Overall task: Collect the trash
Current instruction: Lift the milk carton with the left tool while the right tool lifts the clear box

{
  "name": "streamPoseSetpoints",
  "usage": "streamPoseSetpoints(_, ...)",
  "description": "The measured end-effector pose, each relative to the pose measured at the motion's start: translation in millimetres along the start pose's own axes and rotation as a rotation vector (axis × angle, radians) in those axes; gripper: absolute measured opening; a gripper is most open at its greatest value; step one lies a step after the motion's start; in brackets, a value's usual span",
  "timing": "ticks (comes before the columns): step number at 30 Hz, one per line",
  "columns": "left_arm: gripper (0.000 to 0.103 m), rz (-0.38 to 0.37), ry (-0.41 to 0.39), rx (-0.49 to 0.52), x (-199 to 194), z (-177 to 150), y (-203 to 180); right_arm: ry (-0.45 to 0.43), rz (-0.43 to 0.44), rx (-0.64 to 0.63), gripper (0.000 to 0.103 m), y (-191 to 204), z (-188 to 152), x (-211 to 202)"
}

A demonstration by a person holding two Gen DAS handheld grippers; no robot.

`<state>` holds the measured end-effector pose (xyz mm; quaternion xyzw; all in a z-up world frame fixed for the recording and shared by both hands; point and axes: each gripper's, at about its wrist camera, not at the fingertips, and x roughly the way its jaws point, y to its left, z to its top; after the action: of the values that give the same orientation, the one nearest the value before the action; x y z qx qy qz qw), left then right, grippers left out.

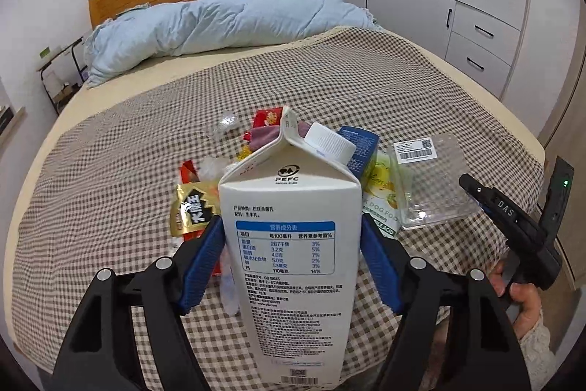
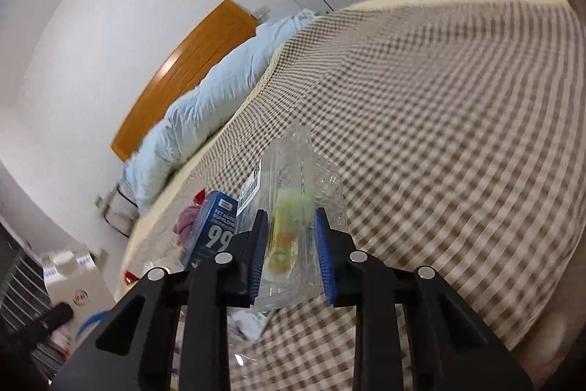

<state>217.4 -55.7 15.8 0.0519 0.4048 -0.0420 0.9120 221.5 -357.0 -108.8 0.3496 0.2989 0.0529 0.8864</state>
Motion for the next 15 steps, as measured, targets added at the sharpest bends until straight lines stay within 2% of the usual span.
streamPoseSetpoints(2, 0.072, -0.022, 0.041, -0.004, 9.7, -3.7, -2.9, 0.037, 0.010, 0.043, 0.028, -9.3, -0.7, 8.3)
streamPoseSetpoints(6, 0.075, -0.019, 0.071, 0.000, 30.1, -16.5, -9.0, 0.074, 0.016, 0.153, 0.035, -28.2, 2.8, 20.2)
streamPoseSetpoints(10, 0.079, -0.025, 0.121, -0.004, 50.4, -30.0, -12.7, 0.123, 0.001, 0.220, 0.058, -41.7, -0.1, 24.6)
streamPoseSetpoints(13, 0.080, -0.043, 0.141, -0.019, 60.2, -40.7, -10.2, 0.137, -0.013, 0.245, 0.067, -48.0, -3.0, 24.7)
streamPoseSetpoints(15, 0.080, -0.056, 0.149, -0.037, 63.9, -46.4, -6.6, 0.150, -0.013, 0.266, 0.069, -51.9, -4.6, 21.1)
